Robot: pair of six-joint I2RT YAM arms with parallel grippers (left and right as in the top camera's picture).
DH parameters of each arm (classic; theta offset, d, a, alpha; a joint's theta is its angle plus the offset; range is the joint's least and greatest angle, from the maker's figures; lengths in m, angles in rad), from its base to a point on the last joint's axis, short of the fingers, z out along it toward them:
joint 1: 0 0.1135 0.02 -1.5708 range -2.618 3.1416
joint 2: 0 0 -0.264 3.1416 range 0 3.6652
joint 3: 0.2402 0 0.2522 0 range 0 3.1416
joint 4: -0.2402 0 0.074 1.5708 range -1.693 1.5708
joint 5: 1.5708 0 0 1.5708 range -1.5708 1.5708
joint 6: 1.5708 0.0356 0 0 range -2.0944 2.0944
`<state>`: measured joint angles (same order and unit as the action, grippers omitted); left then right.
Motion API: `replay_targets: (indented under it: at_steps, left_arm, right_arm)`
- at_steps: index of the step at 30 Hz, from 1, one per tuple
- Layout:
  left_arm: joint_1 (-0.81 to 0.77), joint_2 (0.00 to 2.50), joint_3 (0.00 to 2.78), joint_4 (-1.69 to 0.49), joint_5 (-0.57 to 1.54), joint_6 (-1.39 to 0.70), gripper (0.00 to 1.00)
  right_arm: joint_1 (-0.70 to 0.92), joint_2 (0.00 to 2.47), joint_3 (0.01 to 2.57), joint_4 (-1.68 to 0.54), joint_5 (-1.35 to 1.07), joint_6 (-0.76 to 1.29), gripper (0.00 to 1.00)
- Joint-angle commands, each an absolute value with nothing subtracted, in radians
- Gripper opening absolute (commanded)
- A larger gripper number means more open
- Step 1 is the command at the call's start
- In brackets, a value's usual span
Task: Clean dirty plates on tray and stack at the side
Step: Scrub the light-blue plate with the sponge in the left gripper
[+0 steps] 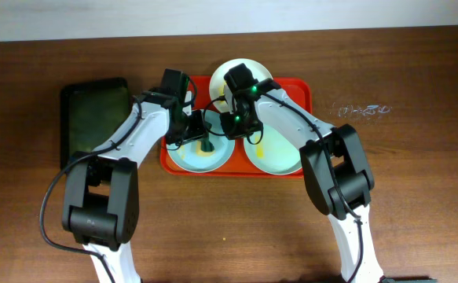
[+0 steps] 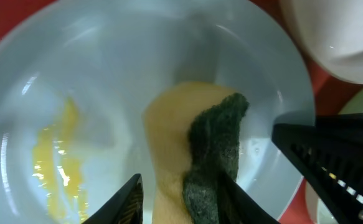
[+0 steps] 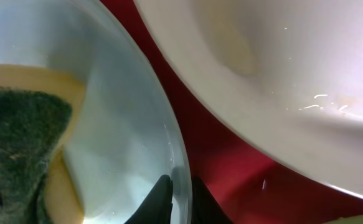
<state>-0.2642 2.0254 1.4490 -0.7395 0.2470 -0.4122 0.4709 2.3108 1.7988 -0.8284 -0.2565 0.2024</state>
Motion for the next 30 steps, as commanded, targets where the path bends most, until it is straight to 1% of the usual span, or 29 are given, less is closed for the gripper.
replay_targets:
  at_steps: [1, 2, 4, 8, 9, 10, 11, 13, 16, 19, 26, 27, 30]
  left_arm:
    - [-0.273, 2.037, 1.439, -0.729, 0.263, -0.418, 0.38]
    - [-0.272, 2.037, 1.439, -0.729, 0.263, -0.418, 0.38]
    - [-0.267, 2.036, 1.440, -0.734, 0.263, -0.385, 0.30]
    - [-0.217, 2.018, 1.497, -0.836, 0.257, -0.342, 0.28]
    - [-0.205, 2.011, 1.512, -0.856, 0.258, -0.342, 0.30]
    - [-0.191, 2.000, 1.526, -0.878, 0.258, -0.342, 0.33]
    - [-0.186, 1.990, 1.527, -0.883, 0.258, -0.342, 0.40]
    - [-0.187, 1.987, 1.527, -0.888, 0.260, -0.342, 0.51]
    - [-0.216, 1.992, 1.513, -0.884, 0.259, -0.342, 0.52]
    - [-0.253, 2.000, 1.490, -0.839, 0.258, -0.343, 0.57]
    - [-0.269, 2.015, 1.473, -0.778, 0.240, -0.348, 0.55]
    - [-0.272, 2.025, 1.473, -0.776, 0.240, -0.351, 0.54]
    - [-0.277, 2.055, 1.473, -0.774, 0.240, -0.351, 0.47]
  right_arm:
    - [0.476, 2.341, 1.789, -0.834, -0.258, 0.195, 0.13]
    - [0.476, 2.341, 1.789, -0.834, -0.258, 0.195, 0.13]
    - [0.476, 2.341, 1.789, -0.833, -0.258, 0.192, 0.13]
    - [0.476, 2.341, 1.789, -0.834, -0.258, 0.191, 0.13]
    - [0.476, 2.341, 1.789, -0.834, -0.258, 0.191, 0.13]
    - [0.476, 2.341, 1.789, -0.833, -0.258, 0.192, 0.13]
    - [0.476, 2.341, 1.789, -0.832, -0.258, 0.192, 0.13]
    - [0.476, 2.341, 1.790, -0.830, -0.258, 0.192, 0.13]
    - [0.476, 2.341, 1.791, -0.829, -0.258, 0.192, 0.13]
    - [0.476, 2.341, 1.791, -0.830, -0.258, 0.192, 0.13]
    - [0.476, 2.341, 1.792, -0.828, -0.258, 0.192, 0.13]
    - [0.476, 2.341, 1.792, -0.829, -0.258, 0.192, 0.14]
    - [0.476, 2.341, 1.792, -0.830, -0.258, 0.192, 0.13]
